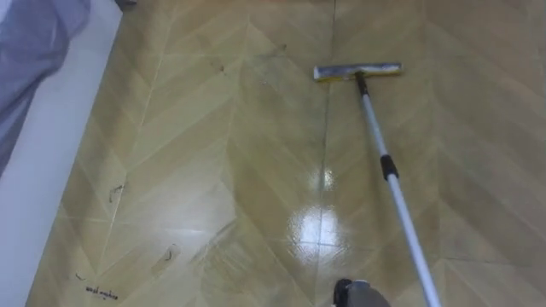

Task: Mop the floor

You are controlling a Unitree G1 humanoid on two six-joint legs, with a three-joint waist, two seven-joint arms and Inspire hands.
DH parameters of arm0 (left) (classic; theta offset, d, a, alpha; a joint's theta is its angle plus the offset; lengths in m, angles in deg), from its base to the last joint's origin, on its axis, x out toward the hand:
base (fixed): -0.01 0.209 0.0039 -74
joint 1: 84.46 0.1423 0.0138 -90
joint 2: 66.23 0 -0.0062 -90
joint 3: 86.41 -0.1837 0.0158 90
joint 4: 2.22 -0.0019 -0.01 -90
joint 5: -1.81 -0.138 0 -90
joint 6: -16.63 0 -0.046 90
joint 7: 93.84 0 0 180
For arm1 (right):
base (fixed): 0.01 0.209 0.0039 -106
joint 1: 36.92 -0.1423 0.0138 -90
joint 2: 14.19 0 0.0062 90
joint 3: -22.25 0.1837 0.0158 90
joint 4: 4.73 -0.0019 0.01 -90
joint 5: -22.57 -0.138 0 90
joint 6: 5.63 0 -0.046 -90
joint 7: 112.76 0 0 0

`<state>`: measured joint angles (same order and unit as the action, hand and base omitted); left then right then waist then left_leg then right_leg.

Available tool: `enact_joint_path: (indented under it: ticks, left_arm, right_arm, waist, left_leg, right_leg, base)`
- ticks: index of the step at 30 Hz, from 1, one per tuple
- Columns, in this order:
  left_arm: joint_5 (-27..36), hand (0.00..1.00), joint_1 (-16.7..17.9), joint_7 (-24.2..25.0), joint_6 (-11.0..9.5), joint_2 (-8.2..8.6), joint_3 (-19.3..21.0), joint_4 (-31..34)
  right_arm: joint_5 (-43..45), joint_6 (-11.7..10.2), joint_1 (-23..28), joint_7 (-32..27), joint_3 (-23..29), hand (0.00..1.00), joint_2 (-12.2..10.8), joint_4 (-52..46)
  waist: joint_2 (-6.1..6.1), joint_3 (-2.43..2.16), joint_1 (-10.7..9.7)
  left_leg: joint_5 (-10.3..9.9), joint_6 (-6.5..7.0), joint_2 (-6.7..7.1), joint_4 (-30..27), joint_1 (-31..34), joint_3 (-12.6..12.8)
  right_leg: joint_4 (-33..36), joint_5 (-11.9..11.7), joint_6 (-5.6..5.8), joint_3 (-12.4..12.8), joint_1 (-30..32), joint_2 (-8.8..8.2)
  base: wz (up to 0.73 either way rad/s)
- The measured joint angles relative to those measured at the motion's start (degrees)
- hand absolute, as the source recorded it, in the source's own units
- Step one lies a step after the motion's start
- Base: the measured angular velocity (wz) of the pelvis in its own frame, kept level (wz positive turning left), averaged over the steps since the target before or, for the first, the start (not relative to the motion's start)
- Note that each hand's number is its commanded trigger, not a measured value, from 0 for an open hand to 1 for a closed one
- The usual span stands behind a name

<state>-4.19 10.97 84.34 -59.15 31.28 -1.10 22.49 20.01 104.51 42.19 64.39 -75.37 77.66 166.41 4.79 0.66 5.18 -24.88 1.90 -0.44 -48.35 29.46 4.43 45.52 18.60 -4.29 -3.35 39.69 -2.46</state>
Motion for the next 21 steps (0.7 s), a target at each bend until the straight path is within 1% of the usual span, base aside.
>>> enact_joint_path:
  ticks: [1,2,3,4,5,6,7,8,9,10,11,12,13,14,15,16,17,18,19,20,21]
  left_arm:
    - [1.3,0.0,-0.1,0.0,0.0,-0.27,-0.2,0.1]
    - [1.6,0.0,-0.1,0.0,0.0,-0.53,-0.5,0.1]
    - [1.6,0.0,-0.2,-0.2,0.0,-0.99,-1.2,0.5]
    - [1.5,0.0,-0.2,-0.3,-0.1,-1.3,-1.2,1.0]
    - [1.5,0.0,-0.2,-0.2,-0.1,-1.42,-1.2,1.1]
    - [1.4,0.0,0.5,-0.2,0.0,-1.49,-1.1,1.2]
    - [1.4,0.0,1.3,0.1,0.1,-1.48,-1.0,1.2]
    - [1.4,0.0,1.8,0.4,0.3,-1.5,-1.1,1.3]
    - [1.4,0.0,2.3,0.7,0.3,-1.51,-1.1,1.2]
    - [1.4,0.0,2.6,1.3,0.3,-1.53,-1.1,1.2]
    - [1.4,0.0,2.2,1.5,0.3,-1.54,-1.1,1.2]
    - [1.4,0.0,1.9,1.6,0.1,-1.39,-1.1,1.2]
    - [1.4,0.0,1.2,1.8,-0.1,-1.16,-1.1,1.0]
    - [1.4,0.0,0.9,1.9,-0.3,-1.15,-1.1,1.0]
    - [1.4,0.0,0.8,2.1,-0.8,-1.14,-1.0,1.1]
    - [1.4,0.0,0.8,2.0,-1.1,-1.12,-0.9,1.1]
    - [1.4,0.0,0.8,2.0,-1.1,-1.09,-0.9,1.1]
    - [1.4,0.0,0.8,1.9,-1.1,-0.96,-1.1,1.3]
    - [1.4,0.0,0.7,1.5,-1.1,-0.97,-1.0,1.5]
    - [1.5,0.0,0.7,1.2,-1.1,-0.96,-1.1,1.5]
    - [1.8,0.0,0.7,0.8,-1.0,-0.99,-1.1,1.5]
  right_arm:
    - [-0.4,0.0,-3.8,0.0,-0.9,1.0,0.9,0.3]
    - [-0.4,-0.1,-5.7,0.0,-1.4,1.0,1.2,0.3]
    - [-0.8,-0.3,-9.3,0.3,-2.1,1.0,1.8,0.1]
    - [-1.8,-1.2,-11.2,0.5,-2.4,1.0,2.5,-0.2]
    - [-1.9,-1.5,-11.9,0.5,-2.3,1.0,2.9,-0.4]
    - [-2.0,-2.2,-13.4,0.6,-2.1,1.0,3.1,-1.3]
    - [-2.0,-2.8,-14.1,1.0,-1.7,1.0,3.0,-1.4]
    - [-2.3,-3.1,-13.8,1.7,-1.7,1.0,2.9,-1.2]
    - [-2.7,-3.1,-13.2,2.1,-1.7,1.0,2.9,-1.1]
    - [-3.0,-3.4,-11.3,2.4,-1.9,1.0,3.1,-1.1]
    - [-3.0,-3.7,-8.6,2.3,-1.8,1.0,3.2,-1.1]
    - [-2.8,-3.9,-7.2,2.2,-1.8,1.0,3.5,-1.1]
    - [-2.4,-4.1,-4.4,2.2,-1.8,1.0,4.1,-0.8]
    - [-2.1,-4.1,-3.0,2.2,-1.8,1.0,4.2,-0.6]
    - [-1.7,-4.1,0.1,2.0,-1.8,1.0,4.4,-0.1]
    - [-1.6,-4.2,3.4,1.5,-1.8,1.0,4.1,0.0]
    - [-1.7,-4.3,4.8,1.4,-1.8,1.0,4.0,0.0]
    - [-1.7,-4.3,7.2,0.9,-1.8,1.0,3.4,0.0]
    - [-1.7,-4.3,8.4,0.4,-1.8,1.0,2.4,-0.1]
    - [-1.9,-4.3,8.9,0.3,-1.8,1.0,1.9,0.0]
    - [-2.3,-4.3,9.9,0.2,-1.8,1.0,0.7,0.0]
  waist:
    - [-0.23,0.21,0.3]
    - [-0.43,0.36,0.7]
    - [-1.0,0.76,1.4]
    - [-1.72,1.15,2.1]
    - [-2.06,1.33,2.8]
    - [-1.9,1.22,3.5]
    - [-1.99,1.3,4.2]
    - [-2.01,1.16,4.5]
    - [-1.9,1.06,4.5]
    - [-1.8,0.95,4.4]
    - [-2.23,0.83,4.3]
    - [-2.31,0.81,4.3]
    - [-1.99,0.84,3.9]
    - [-1.82,0.79,3.6]
    - [-0.86,0.26,2.7]
    - [-0.2,-0.12,1.7]
    - [0.35,-0.35,1.4]
    - [1.23,-0.62,0.7]
    - [1.58,-0.43,0.4]
    - [1.71,-0.32,-0.3]
    - [1.74,-0.28,-1.4]
  left_leg:
    - [1.1,-1.69,-0.8,-3.2,1.6,0.1]
    - [1.3,-2.19,-1.03,-4.0,2.4,0.1]
    - [1.1,-2.4,-0.8,-3.1,4.5,0.0]
    - [1.3,-2.46,-0.3,-1.0,7.3,0.1]
    - [1.5,-2.49,0.31,0.7,8.7,-0.1]
    - [2.8,-2.62,0.83,5.1,11.1,0.1]
    - [6.5,-1.31,1.51,8.3,12.7,0.3]
    - [10.2,0.42,2.22,10.8,12.7,0.0]
    - [11.6,0.88,2.54,11.6,12.2,-0.1]
    - [12.9,1.75,2.9,11.7,10.9,-0.6]
    - [12.1,2.88,3.29,11.5,10.2,0.1]
    - [11.7,3.21,3.52,11.3,9.9,0.5]
    - [10.4,3.77,4.15,10.5,9.3,0.6]
    - [9.7,4.03,4.34,10.1,8.9,0.9]
    - [8.1,4.69,4.2,8.6,8.2,1.6]
    - [6.4,5.02,4.31,7.9,7.0,1.4]
    - [5.7,5.14,4.37,7.8,6.4,1.1]
    - [4.9,5.26,4.37,7.9,5.3,0.6]
    - [4.7,5.27,4.4,8.5,4.0,0.6]
    - [4.6,5.26,4.49,8.9,3.4,0.5]
    - [4.5,5.08,5.07,9.7,2.3,0.0]
  right_leg:
    - [0.6,0.8,-0.55,-0.1,-0.1,0.37]
    - [0.6,1.0,-0.83,0.0,-0.1,0.67]
    - [0.5,1.4,-1.06,0.2,0.0,1.0]
    - [0.1,1.6,-1.15,0.2,0.0,1.19]
    - [-0.2,1.6,-1.22,0.2,-0.2,1.2]
    - [-1.2,1.6,-1.28,-0.2,-1.0,1.31]
    - [-2.2,1.8,-1.37,-0.7,-2.5,1.5]
    - [-3.1,2.5,-1.13,-1.0,-4.2,1.44]
    - [-3.3,3.0,-0.86,-1.1,-5.1,1.41]
    - [-3.7,3.8,-0.26,-1.5,-6.5,1.36]
    - [-3.1,4.8,0.3,-1.5,-7.1,0.4]
    - [-2.2,5.0,0.55,-1.2,-7.0,0.02]
    - [1.5,5.0,0.76,-1.2,-6.5,-0.79]
    - [3.5,4.7,1.17,-1.2,-6.1,-1.28]
    - [7.4,3.6,3.08,-1.3,-5.4,-1.8]
    - [11.0,2.2,4.54,-1.3,-4.5,-2.16]
    - [12.6,1.2,4.92,-1.2,-4.1,-2.19]
    - [13.4,0.9,4.99,-0.6,-3.2,-1.79]
    - [11.6,1.2,5.01,0.6,-1.9,-1.54]
    - [9.6,1.2,5.05,0.9,-1.3,-1.56]
    - [3.3,0.8,4.9,1.3,-0.8,-2.02]
  base:
    - [0.13]
    - [0.13]
    - [0.16]
    - [0.15]
    - [0.08]
    - [0.0]
    - [0.0]
    - [0.0]
    - [0.13]
    - [0.27]
    - [0.28]
    - [0.26]
    - [0.16]
    - [0.22]
    - [0.2]
    - [0.14]
    - [0.0]
    - [-0.17]
    - [-0.22]
    - [-0.2]
    - [-0.05]
